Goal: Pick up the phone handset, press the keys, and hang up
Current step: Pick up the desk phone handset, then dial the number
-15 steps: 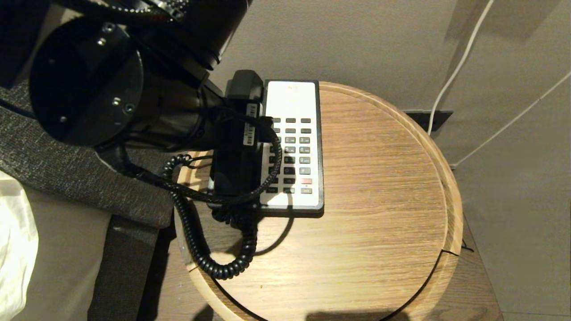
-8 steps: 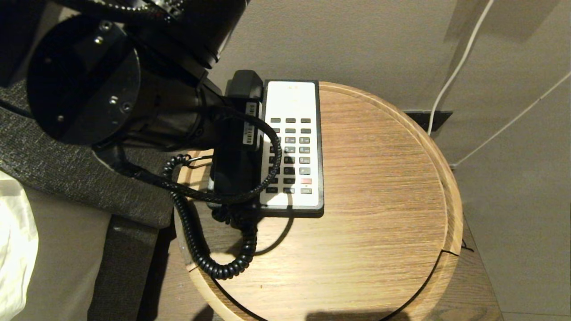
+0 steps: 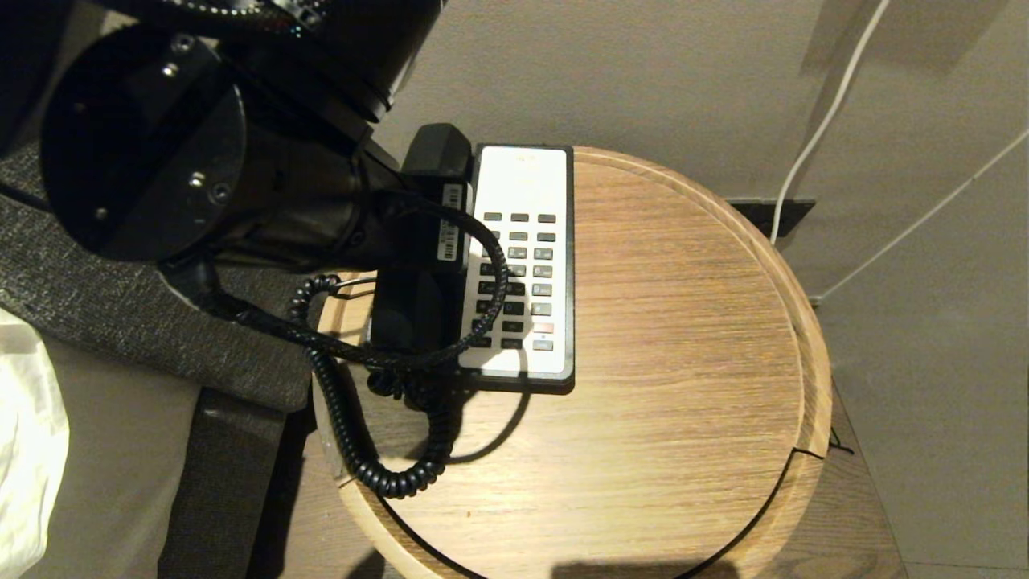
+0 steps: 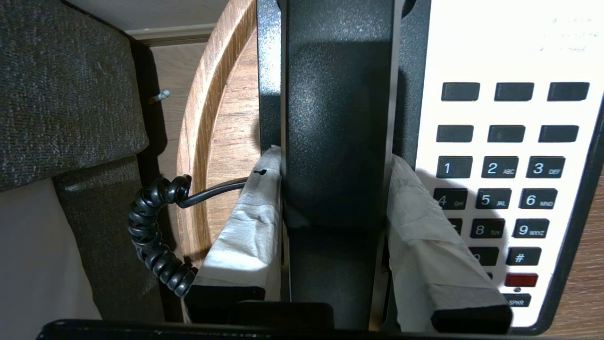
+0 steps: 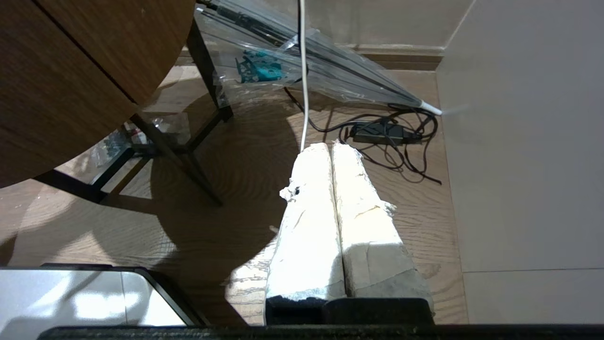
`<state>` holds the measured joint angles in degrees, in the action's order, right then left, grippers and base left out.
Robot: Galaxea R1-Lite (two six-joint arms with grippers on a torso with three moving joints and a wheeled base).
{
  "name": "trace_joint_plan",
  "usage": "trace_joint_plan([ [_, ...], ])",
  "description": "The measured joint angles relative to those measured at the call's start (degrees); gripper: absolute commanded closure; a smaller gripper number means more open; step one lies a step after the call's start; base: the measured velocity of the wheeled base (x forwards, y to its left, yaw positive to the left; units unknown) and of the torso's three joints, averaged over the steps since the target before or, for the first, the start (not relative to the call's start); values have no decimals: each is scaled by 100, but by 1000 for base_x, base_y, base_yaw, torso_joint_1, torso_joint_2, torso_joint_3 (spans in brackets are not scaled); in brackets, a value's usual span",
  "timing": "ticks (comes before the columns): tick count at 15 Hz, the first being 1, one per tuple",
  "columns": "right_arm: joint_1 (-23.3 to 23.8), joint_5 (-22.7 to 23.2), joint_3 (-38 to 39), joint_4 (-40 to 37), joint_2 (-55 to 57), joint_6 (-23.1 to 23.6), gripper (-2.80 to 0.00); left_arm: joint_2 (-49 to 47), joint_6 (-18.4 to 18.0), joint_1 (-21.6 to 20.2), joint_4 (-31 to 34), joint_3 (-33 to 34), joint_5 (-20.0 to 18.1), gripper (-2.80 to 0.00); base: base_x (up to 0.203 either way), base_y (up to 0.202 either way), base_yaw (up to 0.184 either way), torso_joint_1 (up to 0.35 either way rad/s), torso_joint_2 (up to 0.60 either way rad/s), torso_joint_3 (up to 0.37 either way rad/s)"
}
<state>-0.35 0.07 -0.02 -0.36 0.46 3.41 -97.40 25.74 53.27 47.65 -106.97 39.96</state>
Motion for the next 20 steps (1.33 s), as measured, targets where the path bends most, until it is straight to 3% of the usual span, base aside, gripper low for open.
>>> trace_joint_plan([
  [20,5,0,2,1,2,3,0,1131,109,248,20,-29,-38,0,0,0,0,0,0,0],
])
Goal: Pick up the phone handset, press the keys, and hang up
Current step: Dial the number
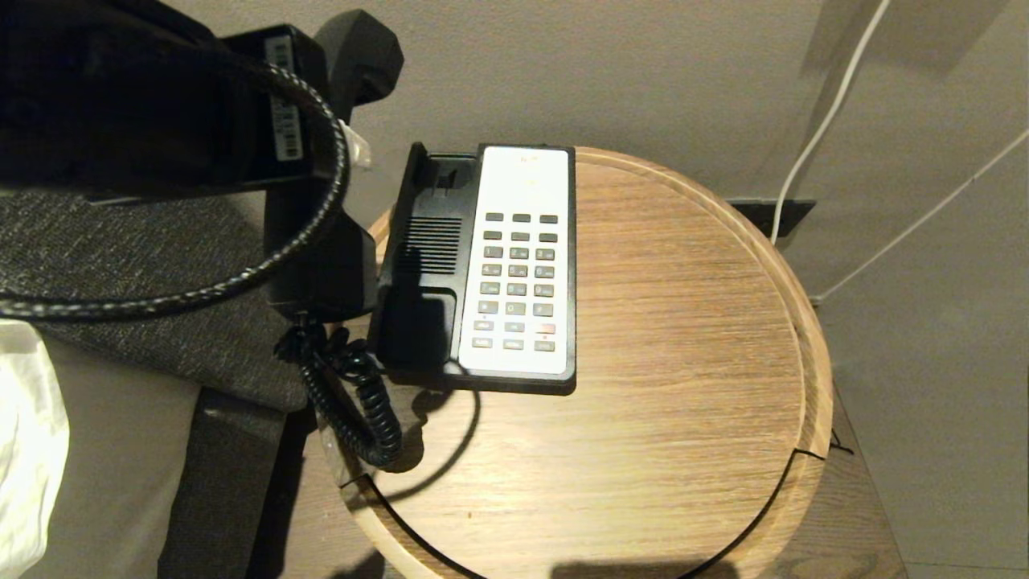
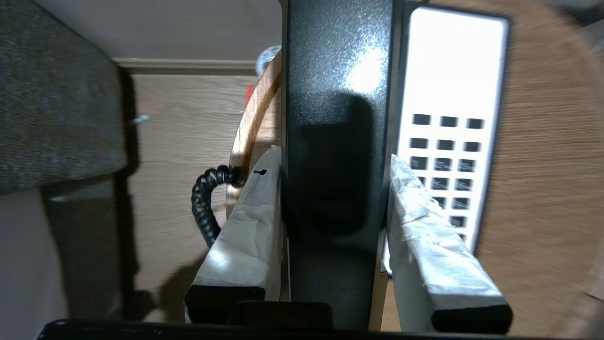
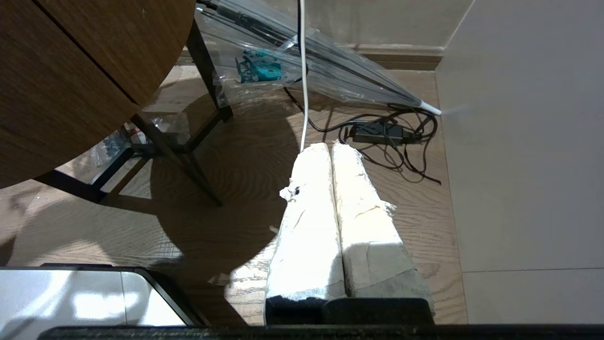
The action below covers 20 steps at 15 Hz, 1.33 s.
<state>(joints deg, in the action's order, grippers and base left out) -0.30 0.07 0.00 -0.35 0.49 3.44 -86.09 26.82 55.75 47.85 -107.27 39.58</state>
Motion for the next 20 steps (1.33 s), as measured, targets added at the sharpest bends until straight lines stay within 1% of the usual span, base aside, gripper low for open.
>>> trace_joint_plan([
  [1,-3,0,0,-4,-2,0,0,128,96,64,-8,14,-52,0,0,0,0,0,0,0],
  [3,-2,2,0,-2,-2,-2,0,384,475,166,-5,39,-148,0,0,0,0,0,0,0],
  [4,-2,2,0,-2,-2,0,0,530,674,219,16,73,-253,0,0,0,0,0,0,0],
  [6,-2,-2,0,0,0,0,0,904,939,298,11,331,-468,0,0,0,0,0,0,0],
  [10,-2,6,-2,0,0,14,0,2001,1613,390,-17,1124,-1228,0,0,0,0,0,0,0],
  [12,1,-3,-5,0,-2,-66,0,2664,1982,406,9,1420,-1754,0,0,0,0,0,0,0],
  [14,-2,-7,-5,-6,0,-70,0,3317,2221,416,41,1711,-2283,0,0,0,0,0,0,0],
  [15,-2,-7,-5,-2,0,-77,0,3651,2326,419,50,1883,-2483,0,0,0,0,0,0,0],
  [18,-2,-5,0,0,-2,-99,0,4392,2780,417,-3,2138,-2954,0,0,0,0,0,0,0],
  [20,-2,-7,0,5,-1,-141,0,4601,2802,414,-4,2126,-3027,0,0,0,0,0,0,0],
])
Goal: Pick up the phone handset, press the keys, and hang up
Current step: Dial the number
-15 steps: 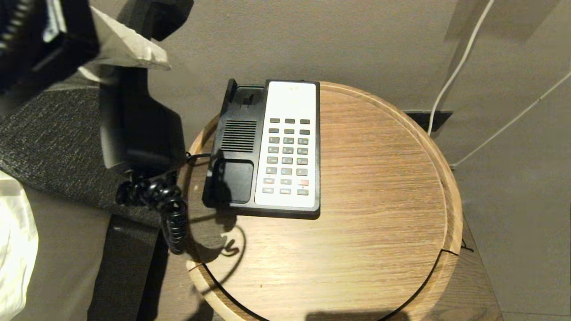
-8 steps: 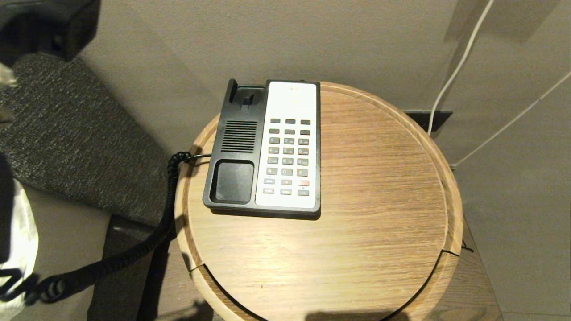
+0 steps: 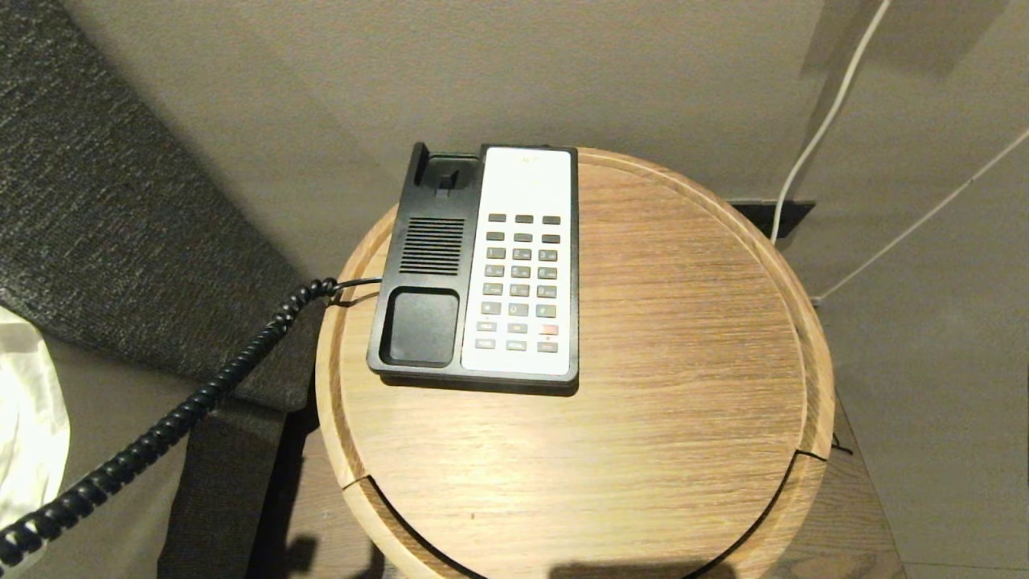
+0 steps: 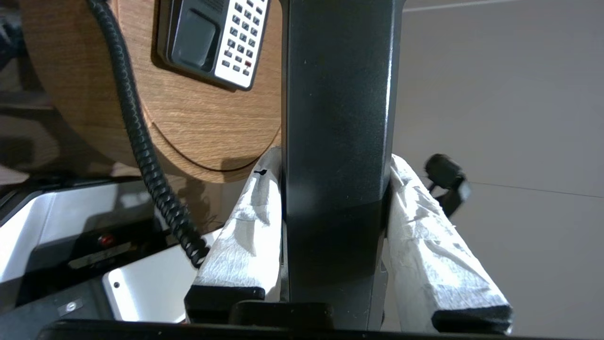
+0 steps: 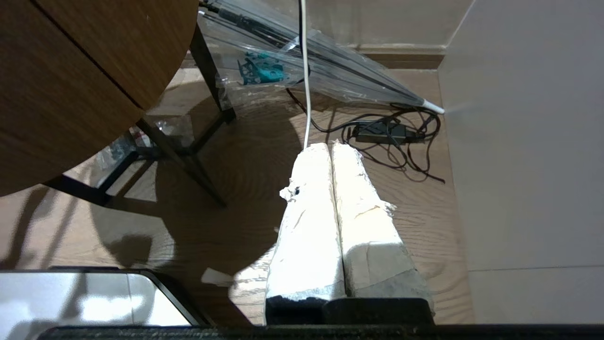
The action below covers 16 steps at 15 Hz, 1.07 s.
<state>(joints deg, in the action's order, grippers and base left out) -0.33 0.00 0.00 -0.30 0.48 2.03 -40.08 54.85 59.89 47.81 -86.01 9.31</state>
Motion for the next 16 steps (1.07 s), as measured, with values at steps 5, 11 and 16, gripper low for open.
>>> trace_joint_plan([
  [5,2,59,-367,0,-1,-411,0,39,-35,-16,-16,-143,1,0,0,0,0,0,0,0],
  [11,4,951,-4250,-2474,262,-1023,0,-78,-57,-20,-121,-184,-36,0,0,0,0,0,0,0],
  [16,4,1532,-6479,-2695,3001,-1840,0,-265,-60,-13,-261,-234,-66,0,0,0,0,0,0,0],
])
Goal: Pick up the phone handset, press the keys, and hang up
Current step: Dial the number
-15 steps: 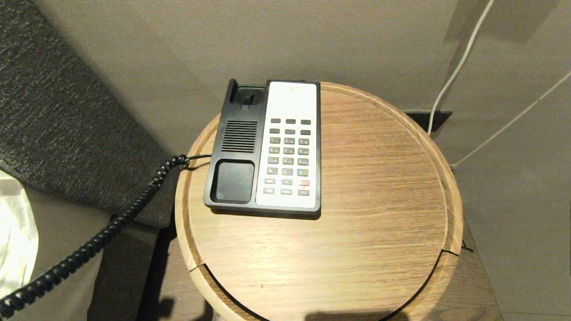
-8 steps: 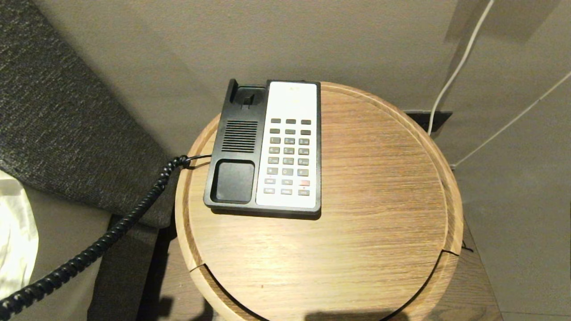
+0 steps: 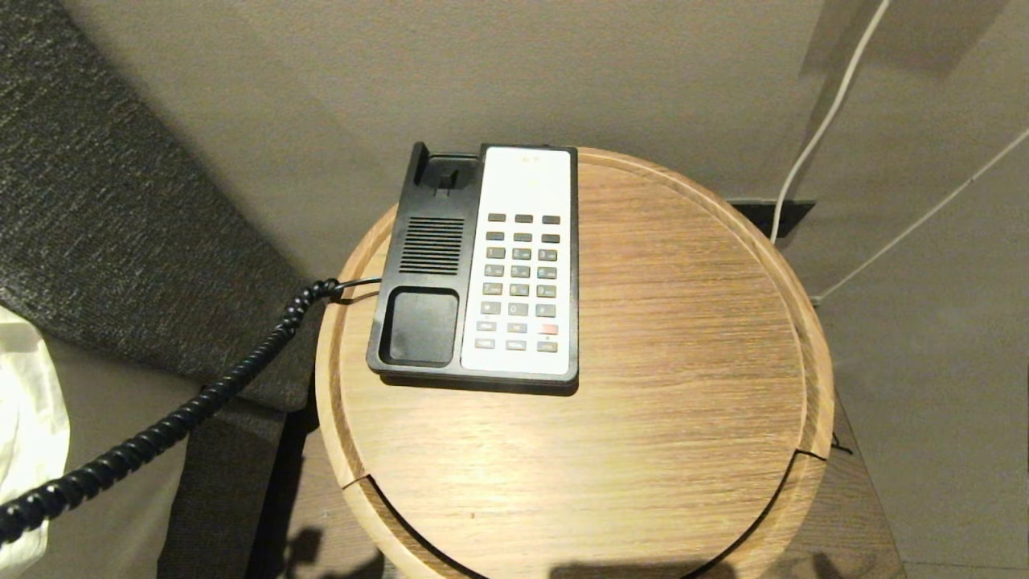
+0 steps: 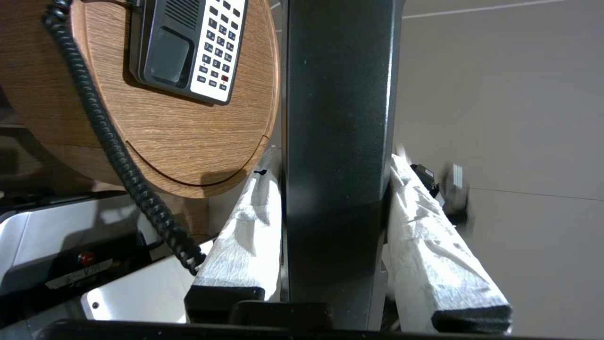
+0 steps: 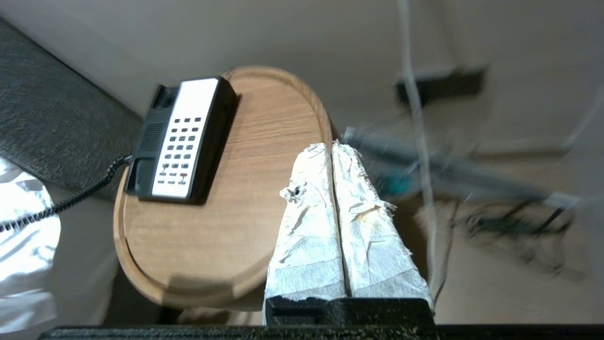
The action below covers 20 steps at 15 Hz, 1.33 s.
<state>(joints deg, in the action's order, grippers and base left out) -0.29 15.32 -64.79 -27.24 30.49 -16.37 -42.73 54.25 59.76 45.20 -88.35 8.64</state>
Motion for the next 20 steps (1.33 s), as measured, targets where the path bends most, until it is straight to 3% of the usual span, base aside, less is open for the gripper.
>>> trace_joint_plan([
  [2,-39,248,-456,52,1422,10,0,-91,-3,0,-2,-33,-2,0,0,0,0,0,0,0],
  [4,-440,335,-763,40,2592,183,0,-181,-5,0,0,-64,-11,0,0,0,0,0,0,0],
  [6,-1371,113,-983,63,3472,210,0,-238,6,0,-4,-128,-6,0,0,0,0,0,0,0],
  [9,-2811,-306,-1238,496,4598,-174,0,-261,16,-2,6,-151,4,0,0,0,0,0,0,0],
  [12,-3759,-982,-1583,1064,5381,-730,0,-255,18,-4,0,-116,1,0,0,0,0,0,0,0],
  [15,-4319,-1092,-1952,1115,5784,-1621,0,-255,11,-2,0,-107,1,0,0,0,0,0,0,0],
  [20,-4825,-1150,-2164,1159,6132,-1796,0,-244,24,-6,2,-85,0,0,0,0,0,0,0,0],
])
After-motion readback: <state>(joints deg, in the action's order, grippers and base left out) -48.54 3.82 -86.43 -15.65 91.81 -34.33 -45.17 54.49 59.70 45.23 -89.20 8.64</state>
